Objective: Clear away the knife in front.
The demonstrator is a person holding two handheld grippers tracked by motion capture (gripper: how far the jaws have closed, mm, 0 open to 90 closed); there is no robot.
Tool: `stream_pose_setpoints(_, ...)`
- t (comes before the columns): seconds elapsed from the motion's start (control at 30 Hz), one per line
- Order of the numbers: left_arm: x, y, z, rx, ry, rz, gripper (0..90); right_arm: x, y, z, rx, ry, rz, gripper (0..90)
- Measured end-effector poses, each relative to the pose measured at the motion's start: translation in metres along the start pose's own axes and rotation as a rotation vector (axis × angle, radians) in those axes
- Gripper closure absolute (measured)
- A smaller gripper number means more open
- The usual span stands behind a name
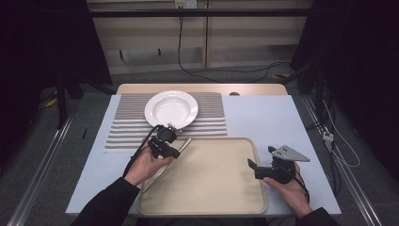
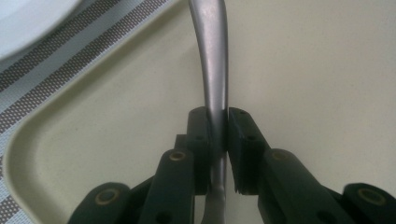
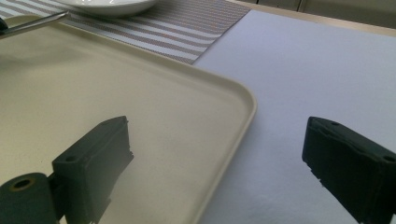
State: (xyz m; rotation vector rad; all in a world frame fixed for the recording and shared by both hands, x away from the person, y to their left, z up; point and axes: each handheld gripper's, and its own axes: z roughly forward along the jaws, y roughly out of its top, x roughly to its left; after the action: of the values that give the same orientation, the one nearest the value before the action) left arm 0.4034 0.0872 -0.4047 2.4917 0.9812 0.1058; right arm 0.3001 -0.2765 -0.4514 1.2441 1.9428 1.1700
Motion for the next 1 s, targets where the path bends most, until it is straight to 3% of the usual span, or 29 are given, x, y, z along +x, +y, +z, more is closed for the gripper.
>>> stream_pose_setpoints(0.27,-0.006,-0.004,0.012,0.036,-0.004,0.029,79.6,0.0,0.0,0.0,0.001,0.001,-0.001,8.1)
stream_pose_setpoints(0.53,-0.007,-0.007,0.02,0.065,-0.016,0.027,79.6,0.001,0.0,-0.001,0.0,0.001,-0.004,8.1)
stream_pose_setpoints(1.0,-0.007,-0.014,0.019,0.048,-0.024,0.018,79.0,0.001,0.0,0.0,0.001,0.004,-0.009,8.1)
